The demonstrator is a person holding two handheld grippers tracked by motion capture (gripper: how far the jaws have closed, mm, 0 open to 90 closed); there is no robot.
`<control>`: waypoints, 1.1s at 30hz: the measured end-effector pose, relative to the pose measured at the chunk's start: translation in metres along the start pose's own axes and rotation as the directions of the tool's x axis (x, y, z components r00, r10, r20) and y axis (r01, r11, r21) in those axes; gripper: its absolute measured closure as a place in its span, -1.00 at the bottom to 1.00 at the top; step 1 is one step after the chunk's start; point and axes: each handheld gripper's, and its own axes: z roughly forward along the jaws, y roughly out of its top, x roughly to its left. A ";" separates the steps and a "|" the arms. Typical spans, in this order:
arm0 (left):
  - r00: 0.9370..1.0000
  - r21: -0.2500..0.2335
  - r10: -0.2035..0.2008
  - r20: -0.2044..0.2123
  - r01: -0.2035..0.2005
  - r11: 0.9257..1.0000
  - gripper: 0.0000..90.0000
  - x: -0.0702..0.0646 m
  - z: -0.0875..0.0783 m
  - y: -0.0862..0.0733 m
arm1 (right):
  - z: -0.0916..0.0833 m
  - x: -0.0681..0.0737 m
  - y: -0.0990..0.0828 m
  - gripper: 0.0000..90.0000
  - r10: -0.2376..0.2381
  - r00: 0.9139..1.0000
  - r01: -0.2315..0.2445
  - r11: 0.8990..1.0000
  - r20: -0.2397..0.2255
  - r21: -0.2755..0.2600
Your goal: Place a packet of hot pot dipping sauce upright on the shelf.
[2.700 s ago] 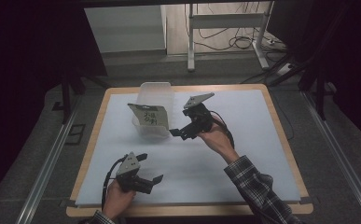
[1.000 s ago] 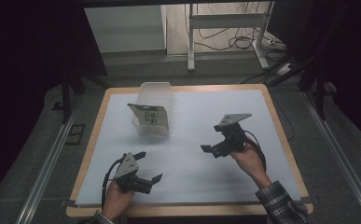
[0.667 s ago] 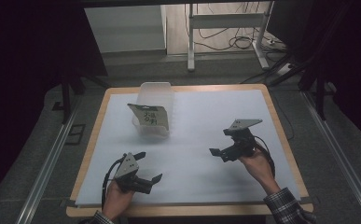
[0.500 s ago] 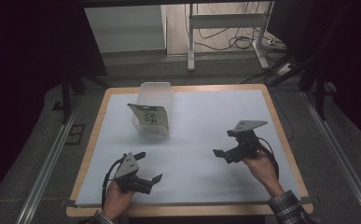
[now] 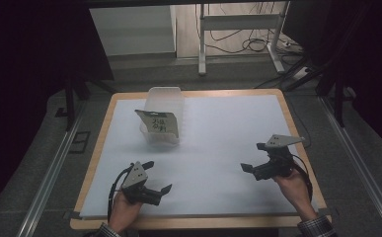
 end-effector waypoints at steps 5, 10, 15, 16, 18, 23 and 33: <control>1.000 0.003 -0.008 0.000 0.008 1.000 -1.00 0.000 0.000 0.000 | -0.010 -0.002 -0.011 -1.00 0.001 0.999 -0.001 1.000 0.032 0.004; 1.000 0.000 -0.011 -0.004 0.011 1.000 -1.00 0.000 -0.001 0.001 | -0.019 -0.002 -0.019 -1.00 0.007 0.999 -0.008 1.000 0.052 0.005; 1.000 -0.002 -0.013 -0.008 0.013 1.000 -1.00 0.000 -0.002 0.001 | -0.027 -0.003 -0.029 -1.00 0.011 0.998 -0.012 1.000 0.070 0.010; 1.000 -0.001 -0.014 -0.008 0.014 1.000 -1.00 0.000 -0.002 0.001 | -0.029 -0.003 -0.031 -1.00 0.012 0.997 -0.012 1.000 0.070 0.008; 1.000 -0.001 -0.013 -0.009 0.013 1.000 -1.00 -0.001 -0.002 0.000 | -0.031 -0.004 -0.035 -1.00 0.014 0.997 -0.015 1.000 0.076 0.008; 1.000 -0.001 -0.010 -0.012 0.010 1.000 -1.00 -0.001 -0.003 0.000 | -0.035 -0.009 -0.046 -1.00 0.030 0.995 -0.032 0.999 0.092 0.015; 1.000 0.009 -0.009 -0.014 0.009 1.000 -1.00 -0.001 -0.002 -0.001 | -0.040 -0.017 -0.067 -1.00 0.043 0.989 -0.053 0.996 0.140 0.067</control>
